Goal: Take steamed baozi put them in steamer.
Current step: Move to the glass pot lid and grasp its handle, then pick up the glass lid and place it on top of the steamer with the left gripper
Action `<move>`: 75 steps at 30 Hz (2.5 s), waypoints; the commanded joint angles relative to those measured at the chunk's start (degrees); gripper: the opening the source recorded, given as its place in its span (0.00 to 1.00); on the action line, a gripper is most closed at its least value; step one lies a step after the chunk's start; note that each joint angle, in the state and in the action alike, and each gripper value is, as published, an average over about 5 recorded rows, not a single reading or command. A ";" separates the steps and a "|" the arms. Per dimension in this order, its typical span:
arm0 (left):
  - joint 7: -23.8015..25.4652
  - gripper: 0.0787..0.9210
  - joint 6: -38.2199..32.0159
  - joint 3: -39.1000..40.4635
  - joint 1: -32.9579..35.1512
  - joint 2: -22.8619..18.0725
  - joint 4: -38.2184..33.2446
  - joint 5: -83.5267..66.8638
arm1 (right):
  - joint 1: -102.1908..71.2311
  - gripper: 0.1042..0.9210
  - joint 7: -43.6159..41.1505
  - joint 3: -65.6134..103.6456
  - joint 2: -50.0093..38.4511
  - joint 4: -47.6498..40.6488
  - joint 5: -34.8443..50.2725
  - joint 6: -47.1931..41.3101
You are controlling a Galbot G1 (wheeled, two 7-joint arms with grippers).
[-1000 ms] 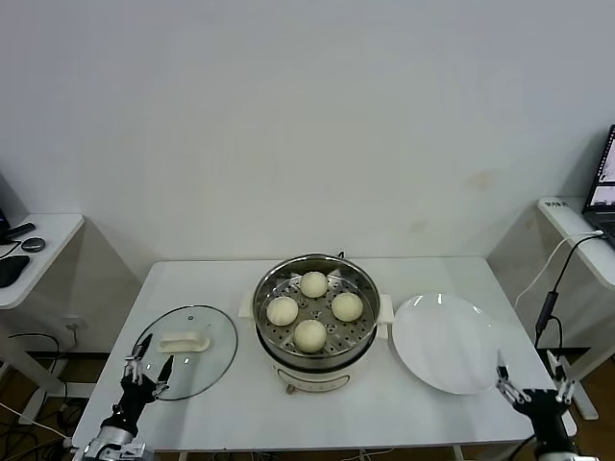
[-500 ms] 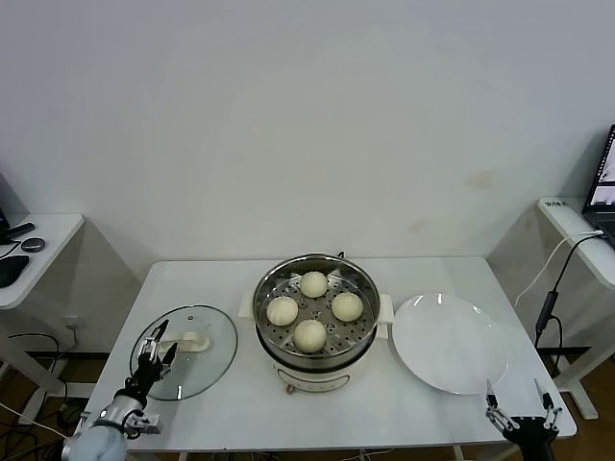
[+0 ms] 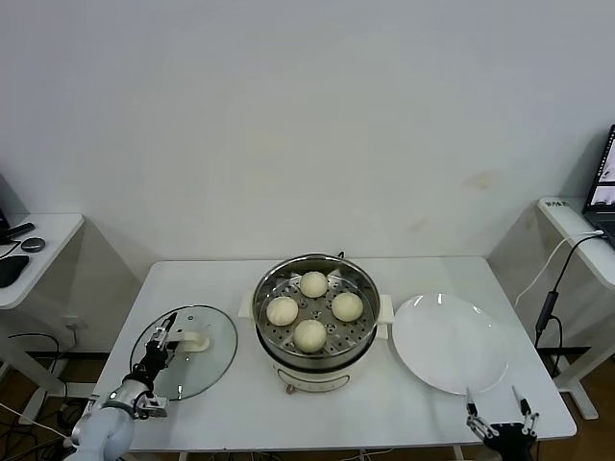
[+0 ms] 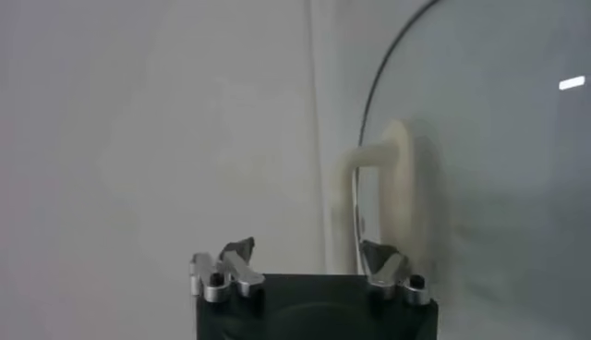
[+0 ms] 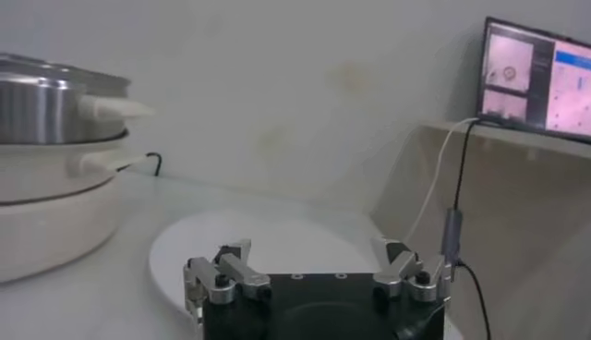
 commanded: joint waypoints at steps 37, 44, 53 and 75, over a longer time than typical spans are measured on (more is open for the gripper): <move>15.29 0.11 22.05 -3.48 12.02 15.55 -46.20 -18.32 | 0.25 0.88 -3.07 -9.78 -1.39 -1.50 0.96 -0.62; 21.45 0.11 33.01 17.49 -1.23 14.38 -50.69 -16.76 | 1.55 0.88 -2.21 -11.11 -0.89 -2.97 -1.23 -0.32; 27.85 0.11 41.07 34.32 -15.24 3.80 -44.00 -7.17 | 2.87 0.88 -1.13 -11.80 0.25 -4.52 -4.58 0.48; 29.96 0.11 40.74 38.55 -16.73 -10.01 -34.27 9.10 | 3.50 0.88 -0.81 -12.83 0.29 -6.51 -5.62 1.24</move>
